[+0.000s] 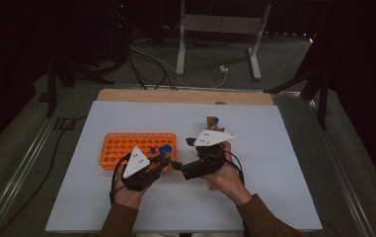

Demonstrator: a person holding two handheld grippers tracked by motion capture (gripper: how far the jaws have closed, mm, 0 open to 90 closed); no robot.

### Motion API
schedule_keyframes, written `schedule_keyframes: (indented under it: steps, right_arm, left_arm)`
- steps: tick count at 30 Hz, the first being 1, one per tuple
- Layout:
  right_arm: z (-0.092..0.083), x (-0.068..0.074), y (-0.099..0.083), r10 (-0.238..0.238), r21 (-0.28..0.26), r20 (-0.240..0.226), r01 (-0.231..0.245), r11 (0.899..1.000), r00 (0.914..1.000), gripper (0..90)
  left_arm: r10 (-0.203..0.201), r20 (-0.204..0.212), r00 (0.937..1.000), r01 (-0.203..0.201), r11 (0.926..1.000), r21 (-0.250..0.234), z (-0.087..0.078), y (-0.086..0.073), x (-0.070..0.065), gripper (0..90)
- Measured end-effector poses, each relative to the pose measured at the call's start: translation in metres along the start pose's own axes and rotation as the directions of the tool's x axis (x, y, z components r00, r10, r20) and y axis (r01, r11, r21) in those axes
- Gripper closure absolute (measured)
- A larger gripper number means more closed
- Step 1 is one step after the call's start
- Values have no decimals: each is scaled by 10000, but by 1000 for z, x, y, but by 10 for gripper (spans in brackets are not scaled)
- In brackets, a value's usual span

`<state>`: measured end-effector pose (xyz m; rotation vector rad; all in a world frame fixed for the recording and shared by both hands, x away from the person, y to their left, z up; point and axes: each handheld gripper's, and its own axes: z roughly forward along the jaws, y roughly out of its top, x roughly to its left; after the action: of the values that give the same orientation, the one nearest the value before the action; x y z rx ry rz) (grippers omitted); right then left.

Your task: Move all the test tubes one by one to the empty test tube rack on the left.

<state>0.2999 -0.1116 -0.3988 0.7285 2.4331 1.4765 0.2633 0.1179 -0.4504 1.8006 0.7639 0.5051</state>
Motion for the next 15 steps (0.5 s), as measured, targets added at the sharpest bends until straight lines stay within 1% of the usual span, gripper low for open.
schedule_keyframes:
  steps: [3,6,9,15]
  right_arm:
    - [-1,-2,-2,-3,46,42,3,10000,10000,36]
    - [-2,-4,-3,-10,64,105,9,10000,9999,15]
    - [-4,-6,-5,19,62,258,-20,10000,9997,0]
    - [-9,-11,-9,135,-6,453,-135,9999,9989,0]
  left_arm:
    - [-44,-59,10000,44,10000,-39,-1,0,2,781]
    - [-70,-120,9999,69,10000,-56,-3,0,4,781]
    - [-151,-180,9997,149,9999,-85,-5,0,7,781]
    - [-275,-338,9991,268,9994,-198,-9,-1,12,781]
